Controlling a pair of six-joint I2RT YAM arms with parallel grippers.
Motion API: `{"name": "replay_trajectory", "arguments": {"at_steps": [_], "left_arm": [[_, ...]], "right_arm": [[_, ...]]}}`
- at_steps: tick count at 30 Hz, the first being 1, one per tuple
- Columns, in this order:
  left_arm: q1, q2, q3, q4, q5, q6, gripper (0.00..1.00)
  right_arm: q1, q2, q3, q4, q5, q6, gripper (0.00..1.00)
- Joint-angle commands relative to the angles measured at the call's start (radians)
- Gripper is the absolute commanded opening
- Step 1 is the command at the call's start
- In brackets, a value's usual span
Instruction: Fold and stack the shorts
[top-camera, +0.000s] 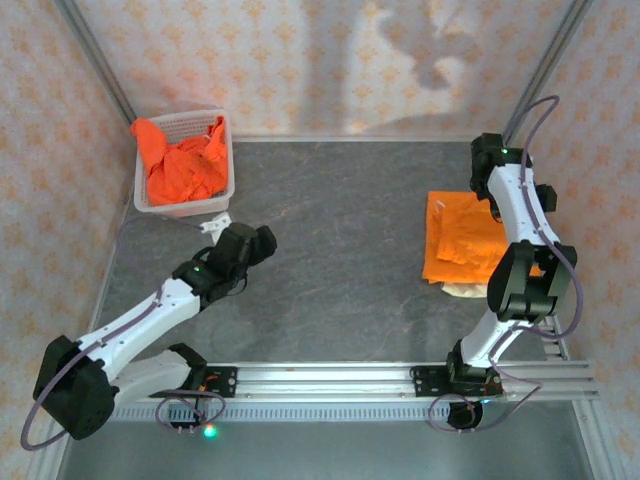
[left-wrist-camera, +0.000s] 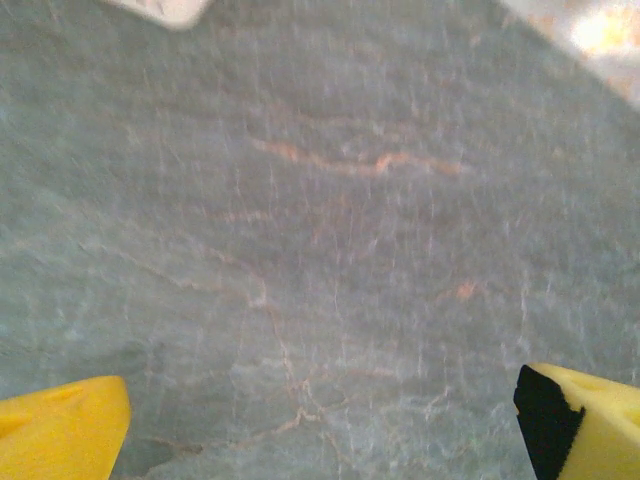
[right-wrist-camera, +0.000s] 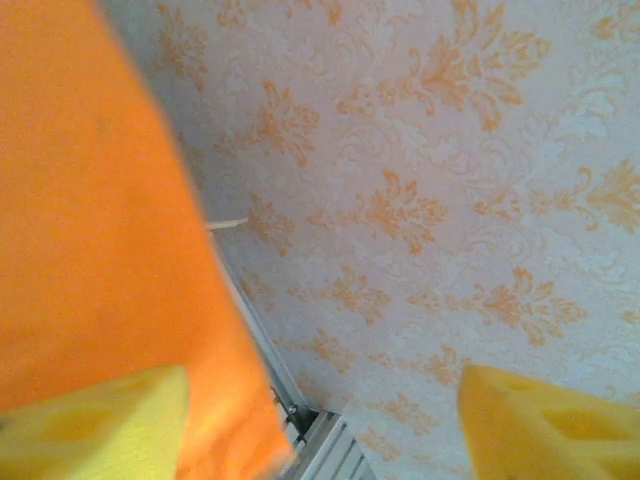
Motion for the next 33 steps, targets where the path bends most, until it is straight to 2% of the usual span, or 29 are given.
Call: {"name": "replay_trajectory", "arguments": {"at_steps": [1,3,8,13,16,22,33], "left_arm": [[0.014,-0.025,0.101,-0.17,-0.19,0.04,1.0],[0.052,-0.013,0.164,-0.225,-0.219,0.048,1.0],[0.2,0.062,0.313,-0.3,-0.191,0.084,1.0],[0.313,0.164,0.443,-0.293,-0.145,0.116,1.0],[0.39,0.243,0.517,-0.28,-0.065,0.122,1.0],[0.518,0.433,0.676,-0.29,0.042,0.123,1.0],[0.656,0.773,0.959,-0.333,0.102,0.152,1.0]], "right_arm": [[0.003,-0.084,0.035,0.0,-0.091,0.057,0.81],[0.009,-0.152,0.027,0.042,-0.215,0.071,0.83],[0.025,-0.356,-0.085,0.235,-0.652,0.098,0.89],[0.038,-0.457,-0.199,0.384,-0.878,0.141,0.92],[0.058,-0.474,-0.238,0.413,-0.922,0.153,0.94],[0.123,-0.506,-0.319,0.462,-0.929,0.153,0.96],[0.244,-0.568,-0.485,0.55,-0.943,0.138,1.0]]}}
